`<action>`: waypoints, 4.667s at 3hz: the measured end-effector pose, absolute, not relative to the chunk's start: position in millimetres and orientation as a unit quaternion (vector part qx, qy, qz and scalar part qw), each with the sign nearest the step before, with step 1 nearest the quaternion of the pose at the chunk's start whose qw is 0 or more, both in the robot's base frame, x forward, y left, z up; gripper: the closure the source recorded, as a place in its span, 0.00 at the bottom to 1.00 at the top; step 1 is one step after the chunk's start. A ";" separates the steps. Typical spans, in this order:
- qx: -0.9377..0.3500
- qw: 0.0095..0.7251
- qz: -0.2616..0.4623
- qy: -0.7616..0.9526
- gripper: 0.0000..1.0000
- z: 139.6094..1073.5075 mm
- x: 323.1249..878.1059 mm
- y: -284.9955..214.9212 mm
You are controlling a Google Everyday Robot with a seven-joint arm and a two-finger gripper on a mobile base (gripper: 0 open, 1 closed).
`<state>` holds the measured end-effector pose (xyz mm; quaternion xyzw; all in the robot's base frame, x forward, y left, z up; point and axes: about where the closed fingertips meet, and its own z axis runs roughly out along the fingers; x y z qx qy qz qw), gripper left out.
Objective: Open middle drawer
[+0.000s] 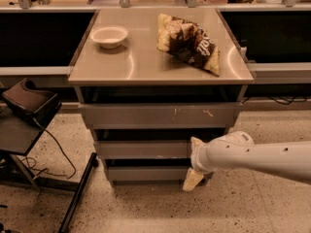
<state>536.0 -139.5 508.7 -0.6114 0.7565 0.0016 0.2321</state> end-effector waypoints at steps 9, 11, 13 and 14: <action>-0.567 0.252 -0.010 0.784 0.64 401.5 689.5 -148.4; -0.567 0.259 -0.013 0.782 1.00 404.3 680.2 -148.8; -0.567 0.270 -0.028 0.778 1.00 413.7 662.8 -156.4; -0.567 0.270 -0.028 0.778 1.00 413.7 662.8 -156.4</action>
Offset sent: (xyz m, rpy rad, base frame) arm 0.1199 0.0006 -0.1040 -0.0247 -0.0351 -0.1116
